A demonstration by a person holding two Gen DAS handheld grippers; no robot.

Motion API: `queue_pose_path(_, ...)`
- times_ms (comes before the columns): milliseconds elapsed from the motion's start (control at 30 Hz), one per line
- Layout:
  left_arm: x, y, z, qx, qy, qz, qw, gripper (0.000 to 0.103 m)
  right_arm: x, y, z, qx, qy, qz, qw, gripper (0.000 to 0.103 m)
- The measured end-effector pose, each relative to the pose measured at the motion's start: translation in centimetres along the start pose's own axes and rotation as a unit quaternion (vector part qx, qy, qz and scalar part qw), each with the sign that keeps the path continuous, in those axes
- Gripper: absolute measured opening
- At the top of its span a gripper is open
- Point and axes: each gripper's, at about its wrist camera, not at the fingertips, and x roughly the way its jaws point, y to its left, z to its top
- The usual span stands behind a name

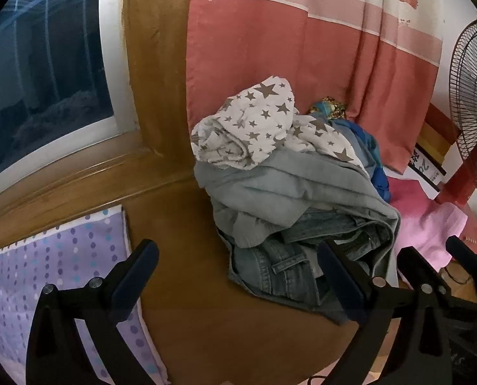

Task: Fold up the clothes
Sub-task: 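Move both grippers toward the white star-print garment on the clothes pile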

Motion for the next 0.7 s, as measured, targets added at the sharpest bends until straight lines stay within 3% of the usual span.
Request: queue_pose_path(700, -0.71, 0.57, -0.44, 0.002, 0.002, 0.000, 1.0000, 0.101, -0.57, 0.39, -0.53, 0.018, -0.002, 0.010, 1.000, 0.103)
